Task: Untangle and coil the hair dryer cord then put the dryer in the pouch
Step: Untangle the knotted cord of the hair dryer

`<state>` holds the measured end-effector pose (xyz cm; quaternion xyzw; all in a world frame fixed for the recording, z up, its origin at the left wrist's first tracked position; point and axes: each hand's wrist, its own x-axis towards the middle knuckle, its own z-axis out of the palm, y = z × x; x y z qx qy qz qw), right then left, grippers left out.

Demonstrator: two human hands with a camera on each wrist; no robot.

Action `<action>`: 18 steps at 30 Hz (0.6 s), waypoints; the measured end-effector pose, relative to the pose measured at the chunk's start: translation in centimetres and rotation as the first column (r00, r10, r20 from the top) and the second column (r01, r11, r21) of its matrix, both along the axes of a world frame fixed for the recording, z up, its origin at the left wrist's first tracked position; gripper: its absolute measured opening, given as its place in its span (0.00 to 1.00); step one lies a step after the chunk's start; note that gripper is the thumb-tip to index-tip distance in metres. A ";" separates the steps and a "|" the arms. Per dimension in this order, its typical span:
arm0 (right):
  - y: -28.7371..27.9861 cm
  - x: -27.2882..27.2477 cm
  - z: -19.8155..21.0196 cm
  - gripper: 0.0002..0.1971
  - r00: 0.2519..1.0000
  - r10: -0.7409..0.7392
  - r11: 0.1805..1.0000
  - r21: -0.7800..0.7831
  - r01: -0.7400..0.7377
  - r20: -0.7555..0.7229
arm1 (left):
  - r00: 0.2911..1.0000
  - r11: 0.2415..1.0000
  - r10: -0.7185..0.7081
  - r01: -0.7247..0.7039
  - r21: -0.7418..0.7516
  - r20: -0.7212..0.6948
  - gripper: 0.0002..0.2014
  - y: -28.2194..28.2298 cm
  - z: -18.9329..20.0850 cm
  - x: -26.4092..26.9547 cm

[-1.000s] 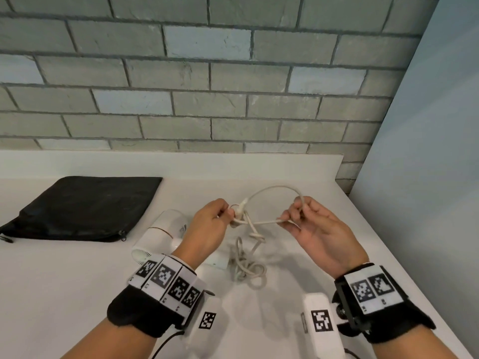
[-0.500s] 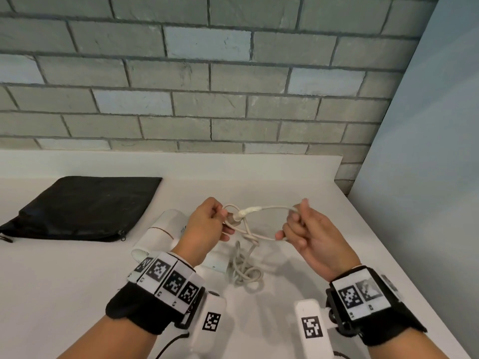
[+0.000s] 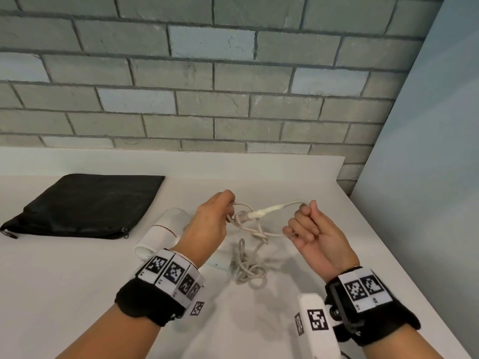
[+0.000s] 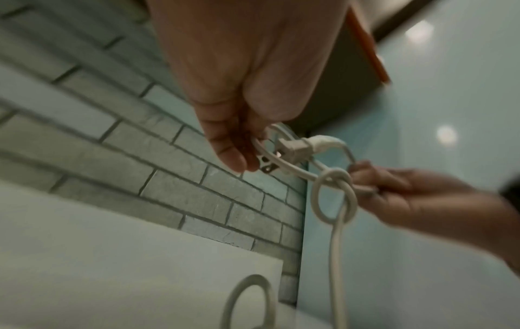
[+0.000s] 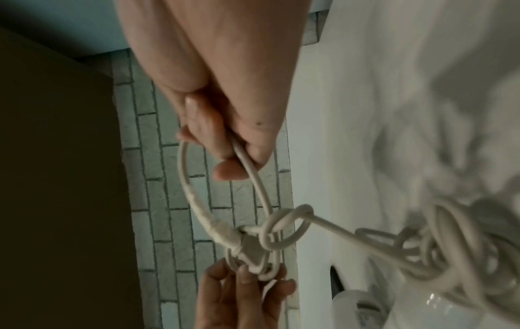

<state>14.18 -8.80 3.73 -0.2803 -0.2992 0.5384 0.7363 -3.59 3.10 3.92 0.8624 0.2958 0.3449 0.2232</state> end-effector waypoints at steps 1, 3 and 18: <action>-0.2 -0.2 0.3 0.18 0.996 -0.005 1.000 -0.019 0.007 0.093 | 0.999 0.999 -0.035 0.035 0.013 0.028 0.13 0.0 0.0 0.0; -0.6 -0.7 1.1 0.22 0.936 -0.007 0.999 -0.039 0.022 0.351 | 0.993 0.994 -0.095 0.091 0.066 0.070 0.19 -0.1 0.2 -0.2; -1.3 1.1 1.8 0.16 0.706 -0.035 0.999 0.014 0.036 0.708 | 0.936 0.985 -0.146 0.169 -0.046 0.321 0.15 1.0 2.9 -1.5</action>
